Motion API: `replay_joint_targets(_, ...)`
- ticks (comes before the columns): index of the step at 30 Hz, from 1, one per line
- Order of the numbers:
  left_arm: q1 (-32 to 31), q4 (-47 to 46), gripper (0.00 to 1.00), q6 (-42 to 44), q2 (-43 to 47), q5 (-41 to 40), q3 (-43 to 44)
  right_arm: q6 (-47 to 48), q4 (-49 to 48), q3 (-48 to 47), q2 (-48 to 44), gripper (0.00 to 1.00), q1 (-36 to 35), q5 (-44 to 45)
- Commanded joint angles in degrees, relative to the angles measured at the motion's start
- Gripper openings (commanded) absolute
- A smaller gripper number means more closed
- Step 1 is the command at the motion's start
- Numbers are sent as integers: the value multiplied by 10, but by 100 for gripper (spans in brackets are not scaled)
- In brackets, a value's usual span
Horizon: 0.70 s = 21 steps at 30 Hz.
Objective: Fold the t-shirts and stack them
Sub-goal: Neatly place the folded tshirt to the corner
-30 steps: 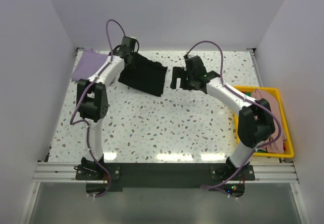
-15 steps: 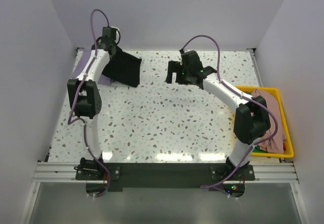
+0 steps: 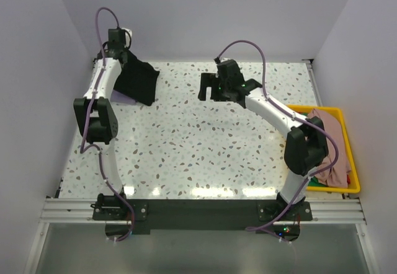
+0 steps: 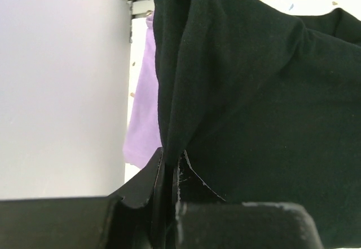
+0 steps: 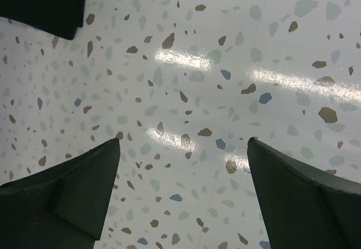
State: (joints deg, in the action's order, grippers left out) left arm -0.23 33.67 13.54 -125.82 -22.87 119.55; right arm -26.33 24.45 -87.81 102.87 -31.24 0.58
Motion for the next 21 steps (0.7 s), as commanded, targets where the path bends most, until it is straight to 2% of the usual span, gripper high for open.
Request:
replay_joint_targets(1, 32, -35, 0, 19, 25, 19, 35, 9, 10, -32, 14, 98, -7, 12)
replay_joint_targets(10, 67, -31, 1, -3, -11, 35, 74, 22, 20, -58, 33, 98, -10, 21)
replay_joint_targets(12, 70, -38, 13, -14, -16, 20, 72, 27, 24, -58, 36, 98, -9, 25)
replay_joint_targets(13, 72, -41, 25, -20, -18, 6, 71, 29, 24, -58, 36, 98, -10, 27)
replay_joint_targets(14, 72, -43, 29, -27, -23, 2, 72, 30, 25, -58, 35, 99, -10, 36)
replay_joint_targets(16, 72, -41, 56, -58, -27, -3, 75, 37, 25, -56, 30, 99, -10, 43)
replay_joint_targets(17, 73, -33, 59, -69, -29, -2, 85, 37, 24, -55, 28, 99, -10, 46)
replay_joint_targets(19, 72, -21, 76, -114, -29, 25, 94, 38, 19, -47, 18, 99, -10, 48)
replay_joint_targets(20, 71, -18, 95, -126, -17, 38, 92, 38, 14, -38, 7, 99, -10, 50)
replay_joint_targets(21, 69, -19, 100, -155, -10, 45, 87, 38, 11, -33, 1, 99, -10, 57)
